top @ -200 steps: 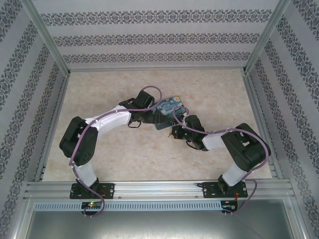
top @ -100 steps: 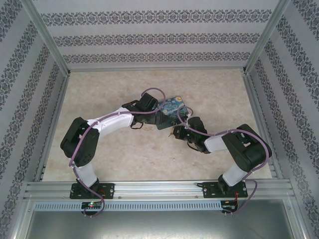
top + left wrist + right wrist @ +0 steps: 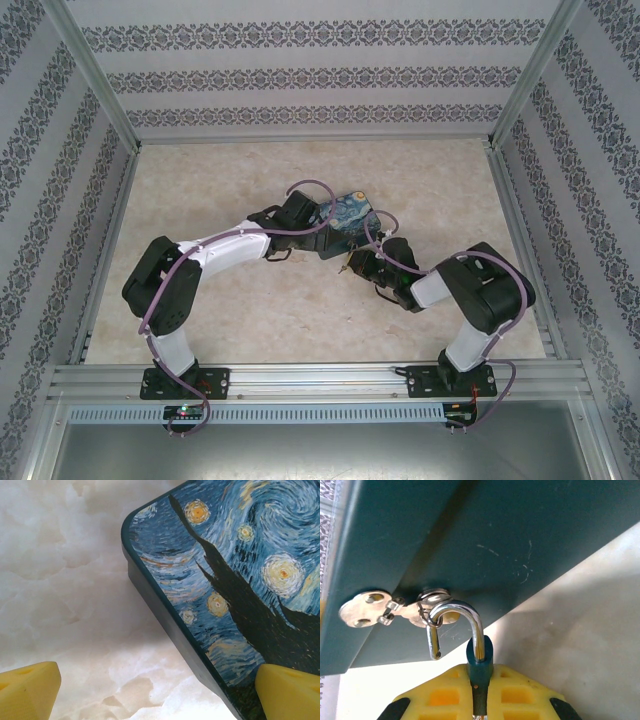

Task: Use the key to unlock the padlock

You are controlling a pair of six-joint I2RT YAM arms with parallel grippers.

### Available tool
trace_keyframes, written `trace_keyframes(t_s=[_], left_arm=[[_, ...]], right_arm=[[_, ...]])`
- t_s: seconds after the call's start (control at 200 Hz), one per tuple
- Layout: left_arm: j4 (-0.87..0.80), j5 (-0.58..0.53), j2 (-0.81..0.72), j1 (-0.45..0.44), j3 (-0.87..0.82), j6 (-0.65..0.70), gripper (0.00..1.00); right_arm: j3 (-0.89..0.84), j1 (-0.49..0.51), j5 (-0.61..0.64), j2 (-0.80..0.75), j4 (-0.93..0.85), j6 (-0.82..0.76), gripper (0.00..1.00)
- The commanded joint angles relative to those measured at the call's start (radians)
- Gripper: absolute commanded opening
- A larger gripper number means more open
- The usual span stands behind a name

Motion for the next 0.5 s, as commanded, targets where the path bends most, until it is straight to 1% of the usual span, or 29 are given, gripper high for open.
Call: trace_keyframes(t_s=[0.0, 0.27, 0.495], left_arm=[[-0.077, -0.039, 0.034, -0.017, -0.053, 0.010, 1.00], [-0.073, -0.035, 0.036, -0.017, -0.063, 0.019, 1.00], [-0.078, -0.024, 0.045, -0.017, -0.062, 0.025, 1.00]], right_arm=[[-0.011, -0.016, 0.012, 0.034, 0.076, 0.064, 0.00], [-0.008, -0.022, 0.023, 0.049, 0.089, 0.080, 0.00], [0.000, -0.059, 0.002, 0.043, 0.079, 0.071, 0.00]])
